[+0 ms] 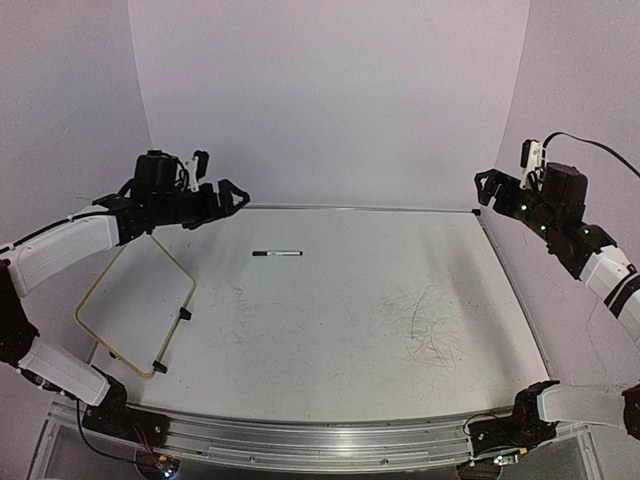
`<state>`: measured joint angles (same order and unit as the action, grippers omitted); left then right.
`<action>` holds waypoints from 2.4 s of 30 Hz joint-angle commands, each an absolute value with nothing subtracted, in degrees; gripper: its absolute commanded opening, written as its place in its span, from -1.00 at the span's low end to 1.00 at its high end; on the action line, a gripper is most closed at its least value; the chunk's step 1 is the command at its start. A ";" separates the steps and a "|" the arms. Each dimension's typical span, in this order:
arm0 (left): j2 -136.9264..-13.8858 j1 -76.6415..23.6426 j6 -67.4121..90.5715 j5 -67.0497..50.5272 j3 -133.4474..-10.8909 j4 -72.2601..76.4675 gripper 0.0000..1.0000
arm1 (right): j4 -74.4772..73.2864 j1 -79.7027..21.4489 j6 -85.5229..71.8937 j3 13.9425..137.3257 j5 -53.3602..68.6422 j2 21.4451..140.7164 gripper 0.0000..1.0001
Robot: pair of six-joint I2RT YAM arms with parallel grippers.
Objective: Write a sentence on the whiteboard
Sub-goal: Move the whiteboard to the center of the board.
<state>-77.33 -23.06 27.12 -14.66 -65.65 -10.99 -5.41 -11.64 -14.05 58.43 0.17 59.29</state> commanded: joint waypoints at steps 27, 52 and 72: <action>-90.09 -41.50 106.07 34.32 -52.96 -38.86 0.16 | -2.29 -11.58 -16.31 55.76 8.55 60.09 0.97; -100.00 -37.09 108.42 36.42 -52.97 -39.66 -0.13 | -1.80 -11.54 -16.08 52.86 9.08 58.21 0.96; -102.97 -39.27 103.85 36.33 -55.32 -39.47 -0.88 | -0.44 -11.56 -17.00 52.00 10.88 59.51 0.96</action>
